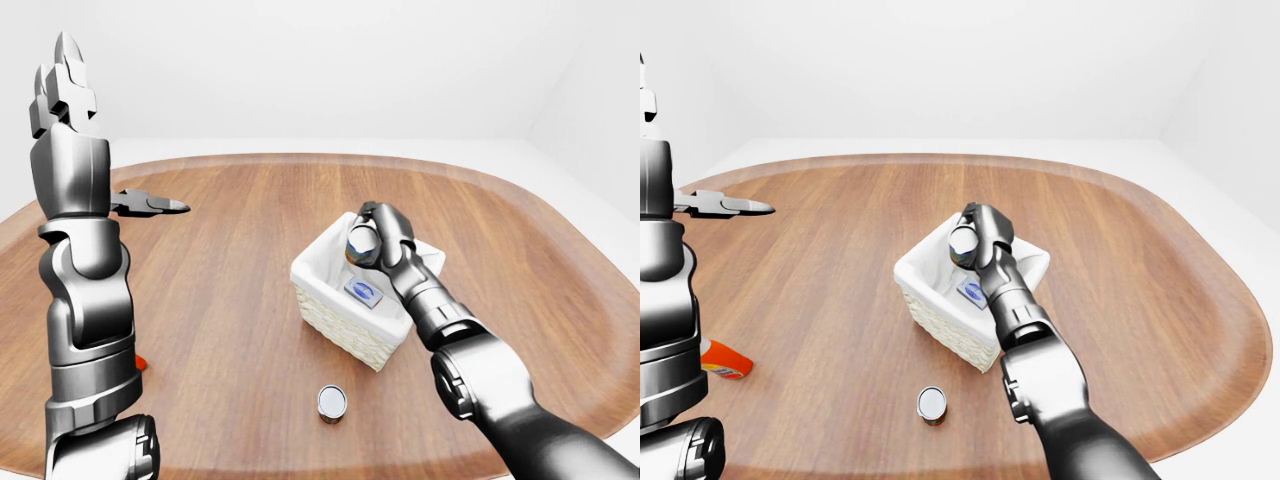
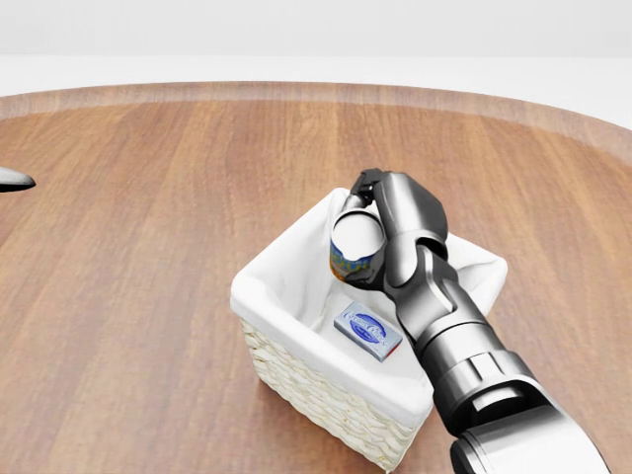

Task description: Pick up the alphabet soup and the cream cheese box, and put them in the basket.

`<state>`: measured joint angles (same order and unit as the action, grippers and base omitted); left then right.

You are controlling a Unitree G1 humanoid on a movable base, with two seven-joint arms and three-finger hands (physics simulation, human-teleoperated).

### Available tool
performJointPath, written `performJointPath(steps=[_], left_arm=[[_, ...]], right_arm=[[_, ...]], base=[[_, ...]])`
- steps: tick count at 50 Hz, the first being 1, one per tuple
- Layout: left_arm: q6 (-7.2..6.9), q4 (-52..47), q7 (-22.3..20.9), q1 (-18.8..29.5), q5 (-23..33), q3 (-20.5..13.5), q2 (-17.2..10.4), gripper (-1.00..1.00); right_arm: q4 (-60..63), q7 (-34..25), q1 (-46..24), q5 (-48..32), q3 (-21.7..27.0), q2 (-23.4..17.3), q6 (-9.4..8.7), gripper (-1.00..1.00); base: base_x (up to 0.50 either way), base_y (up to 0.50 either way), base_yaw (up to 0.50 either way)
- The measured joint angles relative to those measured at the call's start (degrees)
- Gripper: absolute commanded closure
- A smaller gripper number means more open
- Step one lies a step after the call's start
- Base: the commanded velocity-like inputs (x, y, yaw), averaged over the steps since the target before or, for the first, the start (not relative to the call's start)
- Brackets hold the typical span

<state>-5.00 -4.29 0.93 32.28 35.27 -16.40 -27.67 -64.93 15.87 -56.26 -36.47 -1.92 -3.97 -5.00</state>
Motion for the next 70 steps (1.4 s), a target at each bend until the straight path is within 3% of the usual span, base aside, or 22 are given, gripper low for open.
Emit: performJointPath(steps=[11, 12, 13, 14, 37, 70], left_arm=[[0.00, 0.0, 0.0, 0.0, -0.1, 0.0, 0.0, -1.00], [0.00, 0.0, 0.1, 0.0, -0.1, 0.0, 0.0, -1.00], [0.00, 0.1, 0.1, 0.0, -0.1, 0.0, 0.0, -1.00], [0.00, 0.1, 0.2, 0.0, -0.1, 0.0, 0.0, -1.00], [0.00, 0.2, 0.2, 0.1, -0.1, 0.0, -0.1, -1.00], [0.00, 0.0, 0.1, 0.0, 0.1, 0.0, 0.0, -1.00]], right_arm=[[0.1, 0.5, 0.5, -1.6, 0.3, 0.2, 0.00, 0.95], [0.2, 0.6, 0.5, -1.5, 0.3, 0.2, 0.00, 0.58], [0.3, 0.7, 0.6, -1.3, 0.3, 0.2, 0.00, -0.84], [0.5, 0.8, 0.7, -1.0, 0.2, 0.3, 0.00, -1.00], [10.4, -0.3, 2.5, -0.5, 0.3, -0.6, 0.00, -1.00], [50.0, -11.5, 6.5, -8.6, 0.5, -0.2, 0.00, -1.00]], base=[[0.00, 0.00, 0.00], [0.00, 0.00, 0.00], [0.00, 0.00, 0.00], [0.00, 0.00, 0.00], [0.00, 0.00, 0.00], [0.00, 0.00, 0.00]])
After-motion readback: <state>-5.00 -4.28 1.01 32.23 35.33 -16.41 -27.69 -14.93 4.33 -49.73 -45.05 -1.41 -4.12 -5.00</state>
